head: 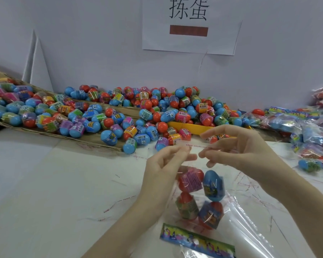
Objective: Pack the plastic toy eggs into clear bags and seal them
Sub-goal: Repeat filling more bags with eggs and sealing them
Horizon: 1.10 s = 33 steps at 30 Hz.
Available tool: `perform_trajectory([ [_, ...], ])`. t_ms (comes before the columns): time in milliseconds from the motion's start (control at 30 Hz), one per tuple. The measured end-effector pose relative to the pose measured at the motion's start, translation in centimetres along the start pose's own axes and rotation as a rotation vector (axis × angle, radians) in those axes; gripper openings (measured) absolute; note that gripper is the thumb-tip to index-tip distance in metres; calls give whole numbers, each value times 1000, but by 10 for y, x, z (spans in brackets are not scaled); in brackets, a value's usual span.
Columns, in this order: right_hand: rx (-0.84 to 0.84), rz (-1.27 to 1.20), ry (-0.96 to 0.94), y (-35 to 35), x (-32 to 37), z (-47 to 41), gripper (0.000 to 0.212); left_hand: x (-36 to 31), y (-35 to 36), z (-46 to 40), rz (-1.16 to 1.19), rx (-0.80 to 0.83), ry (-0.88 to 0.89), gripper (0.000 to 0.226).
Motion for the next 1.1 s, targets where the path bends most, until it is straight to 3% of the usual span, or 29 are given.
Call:
perform_trajectory([
  [67, -90, 96, -133, 4, 4, 4, 22, -1, -1, -1, 9, -15, 51, 13],
  [167, -408, 540, -484, 11, 14, 14, 14, -3, 0, 1, 29, 4, 94, 18],
  [267, -550, 830, -680, 18, 17, 17, 19, -5, 1, 1, 36, 24, 134, 22],
  [400, -526, 925, -736, 24, 18, 17, 15, -7, 3, 4, -51, 45, 223, 24],
  [533, -470, 990, -744, 24, 21, 16, 10, -10, 5, 9, -305, 46, 365, 15],
  [667, -385, 1200, -831, 27, 24, 15, 3, -11, 3, 10, -317, 10, 374, 20],
  [767, -326, 1311, -866, 28, 28, 13, 9, -10, 2, 11, -318, 5, 391, 28],
  [867, -308, 1369, -924, 29, 30, 11, 11, -7, 1, 11, -362, 23, 410, 20],
  [1000, -406, 1400, -987, 32, 34, 13, 23, -9, 2, 11, -376, 20, 413, 26],
  [1100, -506, 1422, -894, 31, 33, 12, 27, -9, 2, 10, -366, -6, 416, 31],
])
Point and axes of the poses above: each hand's wrist, its own z-axis away from the middle knuckle, its own y-axis out of the palm, x = y × z, the point moved 3 cm from there along -z, towards the middle knuckle, and after that the axes turned 12 degrees about y, right-handed, at the moved point
